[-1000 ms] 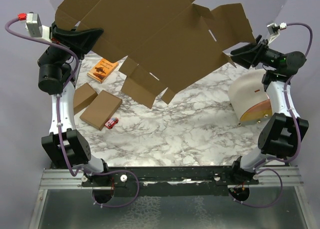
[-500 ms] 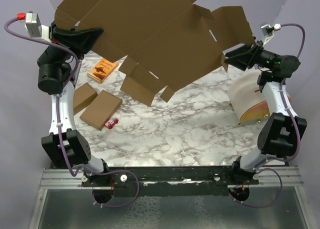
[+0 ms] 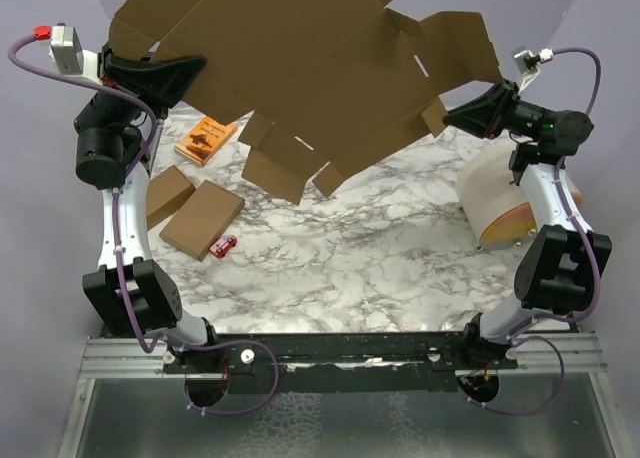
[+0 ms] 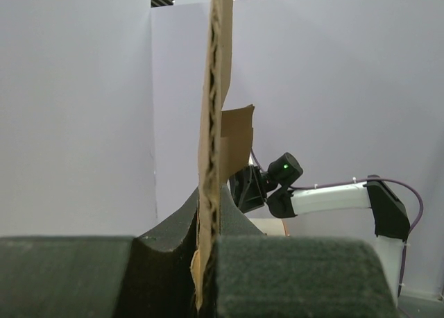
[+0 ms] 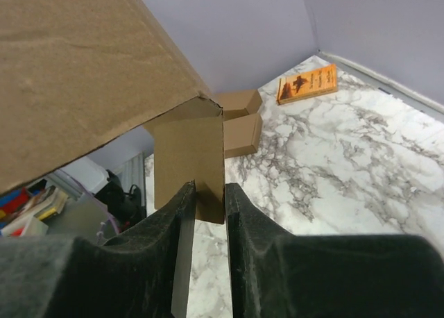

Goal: Fold the paper box

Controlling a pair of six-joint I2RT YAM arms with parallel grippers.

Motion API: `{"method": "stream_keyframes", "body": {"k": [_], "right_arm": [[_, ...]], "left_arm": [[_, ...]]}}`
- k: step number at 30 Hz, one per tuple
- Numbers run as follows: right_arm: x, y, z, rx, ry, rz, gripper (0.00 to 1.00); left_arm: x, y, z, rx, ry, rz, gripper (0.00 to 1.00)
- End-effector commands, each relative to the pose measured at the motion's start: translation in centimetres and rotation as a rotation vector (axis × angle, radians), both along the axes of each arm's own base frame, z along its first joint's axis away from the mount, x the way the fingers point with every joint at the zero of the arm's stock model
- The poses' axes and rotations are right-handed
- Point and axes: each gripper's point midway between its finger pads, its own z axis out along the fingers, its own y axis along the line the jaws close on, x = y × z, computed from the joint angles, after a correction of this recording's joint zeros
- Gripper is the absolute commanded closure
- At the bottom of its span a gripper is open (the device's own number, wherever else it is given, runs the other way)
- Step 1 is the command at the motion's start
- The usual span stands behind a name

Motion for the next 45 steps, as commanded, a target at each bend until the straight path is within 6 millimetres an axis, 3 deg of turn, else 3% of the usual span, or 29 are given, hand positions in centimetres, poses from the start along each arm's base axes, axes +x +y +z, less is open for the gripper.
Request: {"method": "stream_keyframes", "body": {"k": [1, 8, 15, 20, 24, 28, 31, 36, 40, 45], "right_arm": [[-0.1, 0.6, -0.4, 0.010, 0.001, 0.014, 0.80], [-0.4, 0.7, -0.4, 0.028, 0.005, 0.016, 0.99], [-0.7, 0.7, -0.7, 0.020, -0.021, 0.010, 0.99], [-0.2, 0.5, -2.0, -0.039, -0.089, -0.012, 0.99], [0.0, 0.0, -3.4, -0.127, -0.196, -0.021, 0.50], [0.8, -2.7, -3.9, -0.241, -0.343, -0.098, 0.27], [0.8, -4.5, -4.2, -0.321, -0.429, -0.139, 0.16], [-0.1, -4.3, -2.5, -0.377, -0.582, -0.110, 0.04], [-0.1, -3.8, -0.6, -0.344, -0.679, -0.030, 0.00], [2.2, -2.5, -0.1, -0.375, -0.714, -0.049, 0.00]], "left_arm": [[-5.2, -0.9, 1.2, 0.013, -0.287, -0.018, 1.00], [-5.2, -0.9, 1.1, 0.013, -0.288, -0.015, 1.00], [-4.2, -0.8, 0.3, 0.026, -0.268, 0.000, 1.00], [-2.6, -0.5, -0.9, 0.029, -0.232, 0.016, 1.00], [-2.0, -0.8, -2.3, 0.085, -0.236, 0.052, 1.00], [-1.5, -0.9, -4.0, 0.132, -0.234, 0.089, 1.00], [-1.2, -1.1, -4.9, 0.147, -0.223, 0.097, 1.00], [-1.2, -2.0, -6.6, 0.188, -0.201, 0.079, 1.00], [-1.6, -3.3, -7.4, 0.235, -0.205, 0.045, 1.00], [-1.8, -3.9, -8.0, 0.250, -0.202, 0.027, 1.00]]}}
